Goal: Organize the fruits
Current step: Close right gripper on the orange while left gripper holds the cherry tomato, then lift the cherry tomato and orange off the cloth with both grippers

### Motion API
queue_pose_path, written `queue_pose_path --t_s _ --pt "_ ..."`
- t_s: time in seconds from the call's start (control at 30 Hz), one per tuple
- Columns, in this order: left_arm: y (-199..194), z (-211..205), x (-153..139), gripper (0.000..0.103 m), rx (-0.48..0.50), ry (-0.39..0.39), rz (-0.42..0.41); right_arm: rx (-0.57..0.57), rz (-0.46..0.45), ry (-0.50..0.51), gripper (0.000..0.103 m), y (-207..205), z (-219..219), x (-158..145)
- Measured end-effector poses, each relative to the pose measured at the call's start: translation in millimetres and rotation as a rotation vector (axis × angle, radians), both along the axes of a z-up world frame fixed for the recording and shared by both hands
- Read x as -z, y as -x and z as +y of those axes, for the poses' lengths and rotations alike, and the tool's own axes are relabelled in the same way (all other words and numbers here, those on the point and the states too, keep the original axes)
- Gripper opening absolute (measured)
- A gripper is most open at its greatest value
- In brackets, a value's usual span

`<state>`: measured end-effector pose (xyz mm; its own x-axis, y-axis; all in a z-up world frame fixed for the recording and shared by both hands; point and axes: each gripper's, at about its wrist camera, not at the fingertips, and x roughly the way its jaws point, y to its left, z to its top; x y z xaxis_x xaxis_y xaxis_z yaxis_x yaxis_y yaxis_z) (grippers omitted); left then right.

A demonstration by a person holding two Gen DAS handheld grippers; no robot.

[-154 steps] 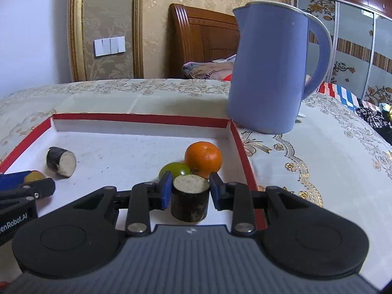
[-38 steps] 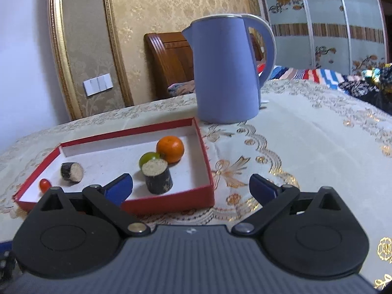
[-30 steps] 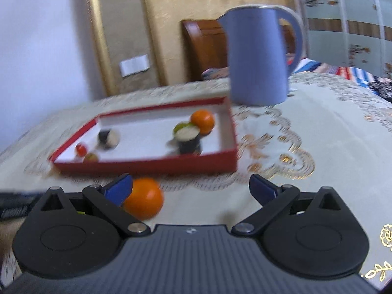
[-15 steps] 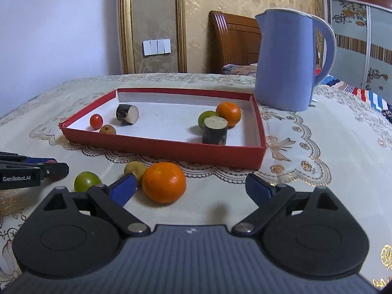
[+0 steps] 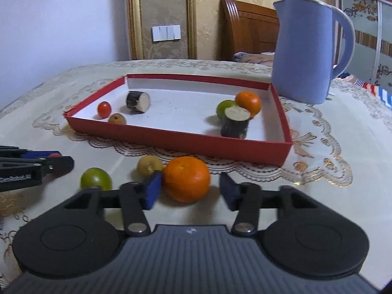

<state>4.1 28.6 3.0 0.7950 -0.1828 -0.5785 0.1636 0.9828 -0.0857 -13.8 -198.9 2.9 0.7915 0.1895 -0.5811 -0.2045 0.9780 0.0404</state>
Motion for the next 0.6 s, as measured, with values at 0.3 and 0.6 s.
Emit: queue_pose_path --t_s 0.3,0.6 --pt "0 -2 0 0.025 0.000 -0.014 -0.002 0.109 -0.001 -0.042 0.040 0 -15 0" --pt "0 -3 0 0.025 -0.003 -0.027 -0.003 0.137 -0.008 -0.035 0.040 1 -16 0"
